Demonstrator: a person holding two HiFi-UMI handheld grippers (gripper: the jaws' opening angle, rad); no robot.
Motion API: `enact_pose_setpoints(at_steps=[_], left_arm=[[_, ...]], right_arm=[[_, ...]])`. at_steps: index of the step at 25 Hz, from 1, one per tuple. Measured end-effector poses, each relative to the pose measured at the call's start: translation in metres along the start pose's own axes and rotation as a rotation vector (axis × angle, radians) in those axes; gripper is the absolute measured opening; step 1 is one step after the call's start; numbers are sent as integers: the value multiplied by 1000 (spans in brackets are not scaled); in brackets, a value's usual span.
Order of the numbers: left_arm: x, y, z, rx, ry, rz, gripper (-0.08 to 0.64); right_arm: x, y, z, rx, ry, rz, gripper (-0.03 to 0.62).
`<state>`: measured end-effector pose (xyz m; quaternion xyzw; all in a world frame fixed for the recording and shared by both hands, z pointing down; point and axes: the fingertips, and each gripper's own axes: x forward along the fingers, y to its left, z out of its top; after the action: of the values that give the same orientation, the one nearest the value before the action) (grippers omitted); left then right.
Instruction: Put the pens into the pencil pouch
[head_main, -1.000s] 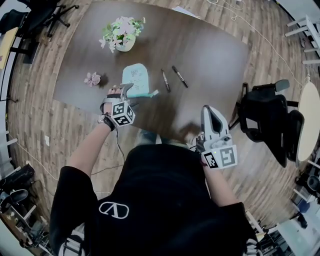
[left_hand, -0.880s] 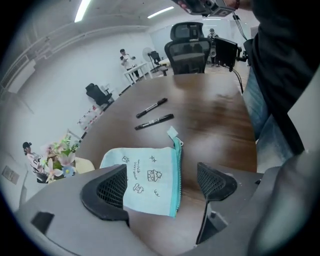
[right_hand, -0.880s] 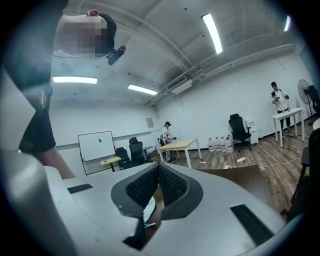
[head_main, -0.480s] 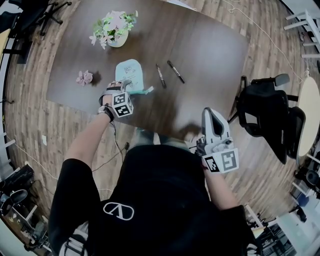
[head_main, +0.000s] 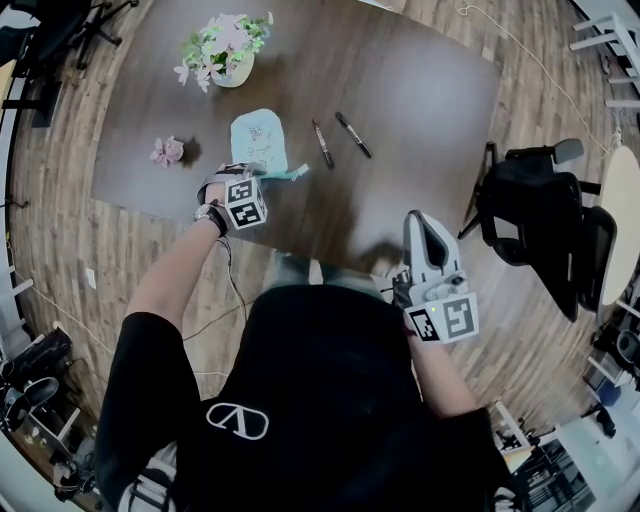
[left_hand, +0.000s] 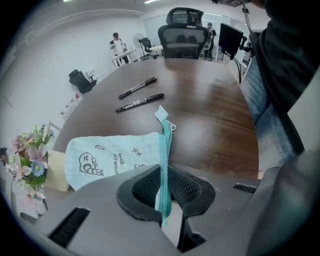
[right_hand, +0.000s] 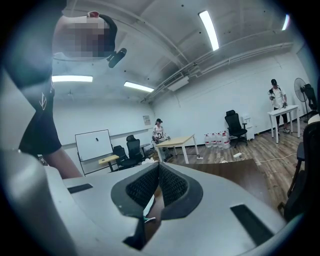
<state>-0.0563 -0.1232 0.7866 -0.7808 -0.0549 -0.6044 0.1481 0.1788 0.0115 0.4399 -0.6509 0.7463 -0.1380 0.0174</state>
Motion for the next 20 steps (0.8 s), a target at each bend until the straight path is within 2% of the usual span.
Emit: enact_pose_setpoints(at_steps=[5, 7, 9, 13, 16, 20], left_arm=[[-8, 3, 2, -37, -8, -31, 37], [-14, 6, 4, -88, -21, -57, 34], [-25, 12, 9, -196, -63, -93, 31], [-57, 35, 24, -480, -214, -153, 25], [-83, 50, 36, -631, -318, -181, 23], [-126, 70, 56, -895, -523, -251, 20]], right_arm=[[0, 3, 1, 1, -2, 0, -2], [1, 3, 2, 4, -7, -1, -2], [2, 4, 4, 7, -14, 0, -2], [6, 6, 8, 7, -32, 4, -2], [7, 7, 13, 10, -45, 9, -2], [7, 7, 22, 10, -67, 10, -2]])
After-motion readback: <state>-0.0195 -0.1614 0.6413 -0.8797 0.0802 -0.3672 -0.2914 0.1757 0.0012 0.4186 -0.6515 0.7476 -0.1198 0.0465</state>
